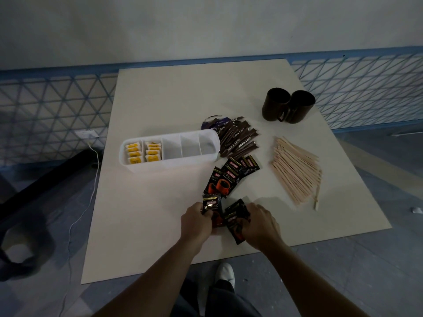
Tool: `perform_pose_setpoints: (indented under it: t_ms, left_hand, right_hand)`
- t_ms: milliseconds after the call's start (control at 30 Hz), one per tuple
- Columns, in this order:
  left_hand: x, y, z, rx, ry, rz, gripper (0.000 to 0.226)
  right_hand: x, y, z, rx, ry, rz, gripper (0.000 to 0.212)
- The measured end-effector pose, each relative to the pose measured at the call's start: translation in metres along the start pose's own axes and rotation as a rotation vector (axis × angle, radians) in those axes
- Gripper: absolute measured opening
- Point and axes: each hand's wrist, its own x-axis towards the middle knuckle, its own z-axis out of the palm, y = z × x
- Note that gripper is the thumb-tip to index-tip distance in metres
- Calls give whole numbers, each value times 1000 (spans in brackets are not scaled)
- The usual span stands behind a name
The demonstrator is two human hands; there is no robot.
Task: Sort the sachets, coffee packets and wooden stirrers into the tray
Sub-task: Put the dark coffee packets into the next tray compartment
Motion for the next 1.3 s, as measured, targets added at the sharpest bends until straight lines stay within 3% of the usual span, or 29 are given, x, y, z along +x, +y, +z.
perform_pose_setpoints:
  t_ms: [167,333,467,900,1067,1300]
  left_hand:
    - [-3,4,-5,-18,17,-1,14]
    - [-8,15,-11,-191,-67,-45,17]
    - [-14,30,-7,-325,-157,-48,20]
    - [-25,52,-4,-591,-300,11,32]
    - [-20,52,-14,-521,-368,149,36]
    - [5,46,-38,-307,-199,226,24]
  right_hand:
    - [1,2,-3,50,-18,-8,21]
    - [7,6,-22,525,-50,98,5]
    - [11,-7,-33,831,-119,99,9]
    - [18,-38,-23,589,10,-66,15]
    - [21,-50,-26,508,-71,-176,23]
    - [38,-74,-23,329,-155,-306,24]
